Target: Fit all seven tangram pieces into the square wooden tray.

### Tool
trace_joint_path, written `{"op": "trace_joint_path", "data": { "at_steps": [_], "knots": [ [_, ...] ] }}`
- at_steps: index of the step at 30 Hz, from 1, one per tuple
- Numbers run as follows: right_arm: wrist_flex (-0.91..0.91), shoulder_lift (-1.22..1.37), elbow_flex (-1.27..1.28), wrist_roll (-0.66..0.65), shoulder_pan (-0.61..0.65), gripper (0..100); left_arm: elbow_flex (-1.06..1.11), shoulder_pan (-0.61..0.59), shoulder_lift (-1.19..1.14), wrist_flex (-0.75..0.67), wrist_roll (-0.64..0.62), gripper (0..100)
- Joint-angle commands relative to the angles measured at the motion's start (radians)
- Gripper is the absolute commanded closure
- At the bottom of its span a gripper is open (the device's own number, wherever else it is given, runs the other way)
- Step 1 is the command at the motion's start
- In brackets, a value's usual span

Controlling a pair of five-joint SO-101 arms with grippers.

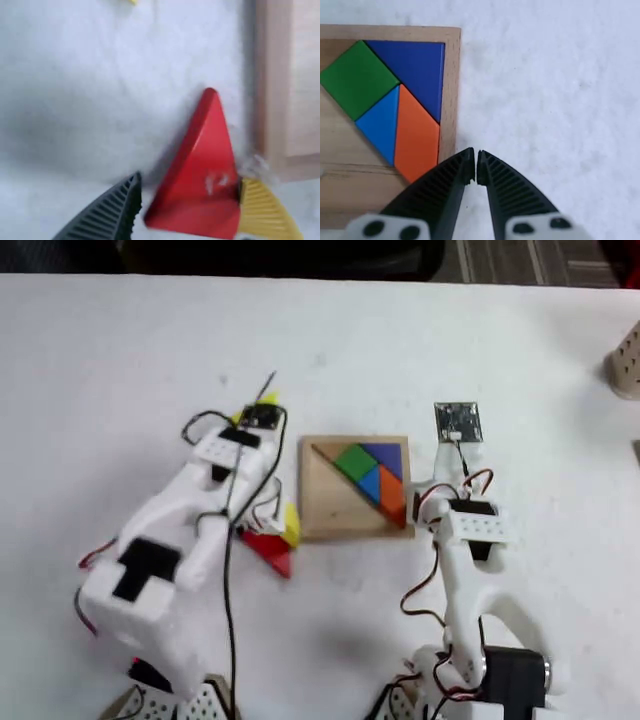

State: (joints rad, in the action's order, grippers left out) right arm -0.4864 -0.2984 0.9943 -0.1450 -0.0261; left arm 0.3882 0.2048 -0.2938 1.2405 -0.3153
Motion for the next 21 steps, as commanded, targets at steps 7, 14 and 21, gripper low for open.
{"op": "trace_joint_path", "data": {
  "at_steps": [7,14,21],
  "knots": [
    [0.021,-0.012,-0.009,-0.015,0.004,98.1,-0.161,0.062,-0.151,0.163,-0.038,66],
    [0.021,-0.012,-0.009,-0.014,0.004,98.1,-0.161,0.085,-0.142,0.153,-0.035,83],
    [0.021,-0.012,-0.009,-0.011,0.004,98.1,-0.160,0.082,-0.142,0.157,-0.002,83]
  ]
}}
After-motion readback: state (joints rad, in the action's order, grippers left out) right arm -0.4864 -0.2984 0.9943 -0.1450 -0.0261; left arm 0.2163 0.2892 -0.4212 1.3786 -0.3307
